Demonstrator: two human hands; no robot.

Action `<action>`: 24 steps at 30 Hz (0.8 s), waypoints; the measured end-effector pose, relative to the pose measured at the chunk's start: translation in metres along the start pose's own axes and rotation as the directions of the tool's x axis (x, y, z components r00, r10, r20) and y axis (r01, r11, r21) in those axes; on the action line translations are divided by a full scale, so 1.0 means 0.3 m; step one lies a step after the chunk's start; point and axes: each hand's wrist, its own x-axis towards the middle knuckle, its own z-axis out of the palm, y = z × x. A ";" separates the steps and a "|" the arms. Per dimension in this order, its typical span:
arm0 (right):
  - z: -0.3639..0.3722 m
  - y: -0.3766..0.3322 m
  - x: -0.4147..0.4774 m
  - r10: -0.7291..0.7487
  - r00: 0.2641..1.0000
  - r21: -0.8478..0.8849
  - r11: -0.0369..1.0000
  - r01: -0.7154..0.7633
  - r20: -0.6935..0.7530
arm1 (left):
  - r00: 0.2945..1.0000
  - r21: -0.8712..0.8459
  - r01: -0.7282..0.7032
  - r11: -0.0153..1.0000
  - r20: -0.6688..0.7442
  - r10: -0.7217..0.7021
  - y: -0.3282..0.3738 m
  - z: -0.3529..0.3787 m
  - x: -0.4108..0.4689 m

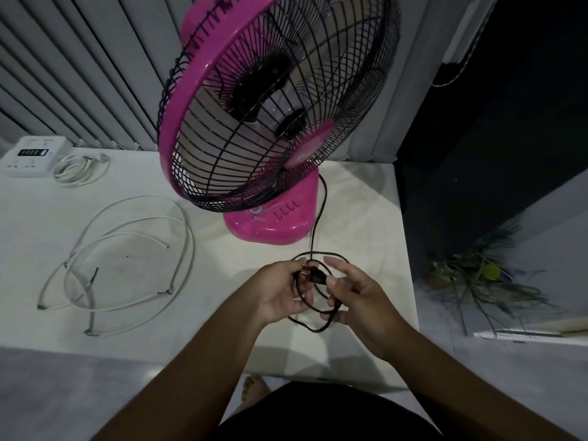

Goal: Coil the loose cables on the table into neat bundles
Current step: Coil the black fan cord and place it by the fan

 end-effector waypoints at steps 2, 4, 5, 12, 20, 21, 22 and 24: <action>-0.003 0.003 0.006 0.054 0.998 0.048 0.997 -0.053 -0.022 | 0.999 0.004 -0.031 1.000 0.008 0.031 -0.004 -0.012 0.007; -0.006 -0.002 0.007 0.075 0.997 -0.012 0.997 -0.075 -0.010 | 0.997 0.021 -0.080 0.997 0.008 0.080 -0.016 -0.027 0.015; -0.006 -0.003 0.007 0.072 0.997 -0.052 0.996 -0.073 -0.013 | 0.992 0.050 -0.127 0.991 0.007 0.127 -0.025 -0.035 0.018; 0.033 0.013 0.025 -0.079 0.965 -0.272 0.962 0.008 -0.251 | 0.812 0.532 -0.480 0.698 -0.033 0.583 -0.079 -0.076 0.026; 0.051 -0.048 0.040 -0.174 0.976 -0.304 0.944 0.128 -0.130 | 0.914 0.783 -0.357 0.509 0.180 0.364 0.016 -0.048 0.011; 0.053 -0.049 0.043 -0.160 0.973 -0.265 0.958 0.113 -0.164 | 0.924 0.768 -0.341 0.541 0.168 0.344 0.018 -0.046 0.010; 0.053 -0.050 0.044 -0.125 0.970 -0.220 0.972 0.078 -0.207 | 0.927 0.739 -0.337 0.584 0.153 0.342 0.016 -0.047 0.012; 0.045 -0.042 0.047 -0.049 0.968 -0.175 0.985 0.005 -0.246 | 0.939 0.633 -0.327 0.701 0.133 0.318 0.002 -0.054 0.019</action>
